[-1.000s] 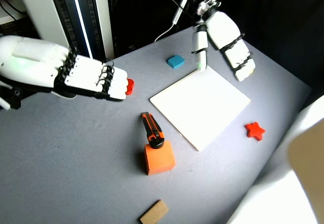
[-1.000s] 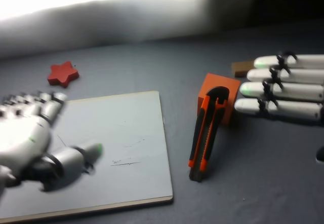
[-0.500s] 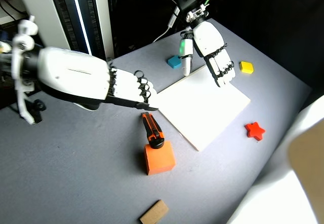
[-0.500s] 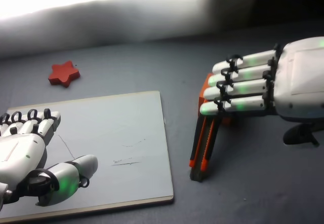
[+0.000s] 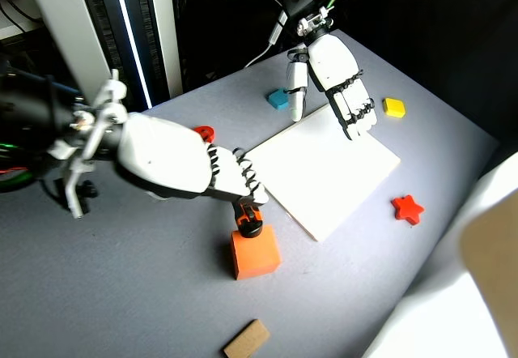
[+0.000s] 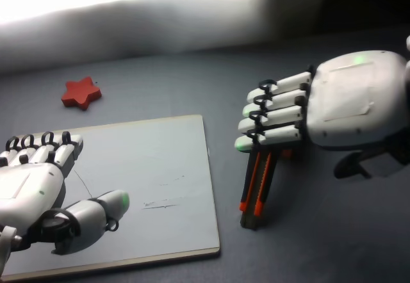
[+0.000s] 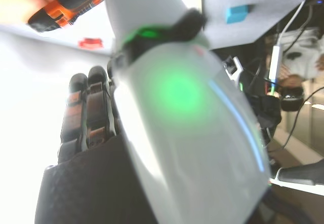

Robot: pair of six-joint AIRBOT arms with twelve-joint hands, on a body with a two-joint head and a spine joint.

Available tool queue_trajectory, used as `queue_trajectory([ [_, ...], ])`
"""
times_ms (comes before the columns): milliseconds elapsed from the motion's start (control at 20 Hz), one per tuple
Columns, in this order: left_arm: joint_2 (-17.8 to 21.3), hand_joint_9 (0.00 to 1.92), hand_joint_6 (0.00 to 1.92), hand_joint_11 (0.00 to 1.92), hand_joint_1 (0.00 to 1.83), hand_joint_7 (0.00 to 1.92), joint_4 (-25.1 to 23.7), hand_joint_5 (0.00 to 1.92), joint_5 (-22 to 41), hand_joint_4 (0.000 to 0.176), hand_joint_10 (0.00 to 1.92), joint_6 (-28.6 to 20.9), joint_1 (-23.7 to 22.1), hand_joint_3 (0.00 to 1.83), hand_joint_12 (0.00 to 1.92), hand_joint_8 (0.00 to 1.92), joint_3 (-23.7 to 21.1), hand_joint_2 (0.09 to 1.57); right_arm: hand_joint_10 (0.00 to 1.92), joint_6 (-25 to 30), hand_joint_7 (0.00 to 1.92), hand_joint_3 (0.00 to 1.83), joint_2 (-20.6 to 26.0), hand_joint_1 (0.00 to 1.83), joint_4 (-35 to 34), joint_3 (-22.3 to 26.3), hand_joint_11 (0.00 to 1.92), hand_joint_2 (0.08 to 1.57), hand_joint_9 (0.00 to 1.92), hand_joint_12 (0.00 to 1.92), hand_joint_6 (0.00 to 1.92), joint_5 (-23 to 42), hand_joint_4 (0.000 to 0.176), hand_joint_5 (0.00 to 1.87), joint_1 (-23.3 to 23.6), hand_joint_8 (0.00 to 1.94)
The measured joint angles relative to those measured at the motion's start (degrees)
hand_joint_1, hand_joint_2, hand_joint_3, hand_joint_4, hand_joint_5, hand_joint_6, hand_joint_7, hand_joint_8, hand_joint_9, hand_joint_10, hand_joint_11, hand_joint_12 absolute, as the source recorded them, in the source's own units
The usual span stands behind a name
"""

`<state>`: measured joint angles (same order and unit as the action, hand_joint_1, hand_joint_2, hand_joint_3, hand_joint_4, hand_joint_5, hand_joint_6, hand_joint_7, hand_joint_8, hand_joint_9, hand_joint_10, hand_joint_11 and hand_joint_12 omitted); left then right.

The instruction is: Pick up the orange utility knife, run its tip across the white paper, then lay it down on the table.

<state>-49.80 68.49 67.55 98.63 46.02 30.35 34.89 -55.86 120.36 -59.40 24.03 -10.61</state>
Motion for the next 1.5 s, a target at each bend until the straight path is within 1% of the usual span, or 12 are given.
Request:
queue_trajectory([
  [250, -0.59, 0.00, 0.00, 0.00, 0.00, 0.00, -0.20, 0.00, 0.13, 0.000, 0.00, -0.61, -0.68, 0.00, 0.00, 0.00, -0.09, 1.24, 0.00, 0.37, 0.00, 0.00, -4.33, 1.06, 0.26, -2.08, 0.00, 1.10, 0.00, 0.00, 0.00, -3.30, 0.000, 0.00, -0.48, 0.00],
  [400, -0.66, 0.00, 0.00, 0.00, 0.00, 0.00, -0.33, 0.00, 0.15, 0.000, 0.00, -0.79, -0.68, 0.00, 0.00, 0.00, -0.20, 1.24, 0.00, 0.72, 0.00, 0.00, -7.19, 1.09, 0.39, -2.97, 0.00, 1.09, 0.00, 0.00, 0.00, -4.81, 0.000, 0.00, -2.27, 0.00],
  [650, -0.66, 0.00, 0.00, 0.00, 0.00, 0.00, -0.35, 0.00, 0.17, 0.000, 0.00, -0.79, -0.66, 0.00, 0.00, 0.00, -0.20, 1.24, 0.00, 0.85, 0.00, 0.00, -9.99, 1.08, 2.08, -5.31, 0.00, 1.07, 0.00, 0.00, 0.00, -8.31, 0.000, 0.00, -4.72, 0.00],
  [750, -0.66, 0.00, 0.00, 0.00, 0.00, 0.00, -0.37, 0.00, 0.15, 0.000, 0.00, -0.79, -0.66, 0.00, 0.00, 0.00, -0.20, 1.24, 0.00, 0.85, 0.00, 0.00, -11.93, 1.09, 2.03, -6.69, 0.00, 1.08, 0.00, 0.00, 0.00, -9.29, 0.000, 0.00, -5.86, 0.00],
  [1150, -0.66, 0.00, 0.00, 0.00, 0.00, 0.00, -0.33, 0.00, 0.15, 0.000, 0.00, -0.55, -0.68, 0.00, 0.00, 0.00, -0.20, 1.25, 0.00, 0.83, 0.00, 0.00, -16.61, 1.11, 1.88, -10.80, 0.00, 1.06, 0.00, 0.00, 0.00, -11.58, 0.000, 0.00, -6.08, 0.00],
  [1200, -0.68, 0.00, 0.00, 0.00, 0.00, 0.00, -0.35, 0.00, 0.15, 0.000, 0.00, -0.52, -0.68, 0.00, 0.00, 0.00, -0.20, 1.25, 0.00, 0.48, 0.00, 0.00, -17.25, 1.11, 1.86, -11.26, 0.00, 1.07, 0.00, 0.00, 0.00, -11.74, 0.000, 0.00, -6.08, 0.00],
  [1300, -0.74, 0.00, 0.00, 0.00, 0.00, 0.00, -0.33, 0.00, 0.17, 0.000, 0.00, -0.28, -0.74, 0.00, 0.00, 0.00, -0.20, 1.25, 0.00, -2.14, 0.00, 0.00, -18.62, 1.11, 1.79, -11.72, 0.00, 1.07, 0.00, 0.00, 0.00, -12.59, 0.000, 0.00, -6.86, 0.00],
  [1450, -1.14, 0.00, 0.00, 0.00, 0.00, 0.00, -0.39, 0.00, 0.22, 0.000, 0.00, -0.13, -0.98, 0.00, 0.00, 0.00, -0.20, 1.24, 0.00, -2.82, 0.00, 0.00, -19.17, 1.11, 1.81, -11.82, 0.00, 1.07, 0.00, 0.00, 0.00, -13.44, 0.000, 0.00, -7.50, 0.00],
  [1500, -1.33, 0.00, 0.00, 0.00, 0.00, 0.00, -0.37, 0.00, 0.26, 0.000, 0.00, -0.13, -0.96, 0.00, 0.00, 0.00, -0.33, 1.24, 0.00, -3.02, 0.00, 0.00, -19.39, 1.14, 1.75, -11.82, 0.00, 1.07, 0.00, 0.00, 0.00, -13.70, 0.000, 0.00, -7.78, 0.00],
])
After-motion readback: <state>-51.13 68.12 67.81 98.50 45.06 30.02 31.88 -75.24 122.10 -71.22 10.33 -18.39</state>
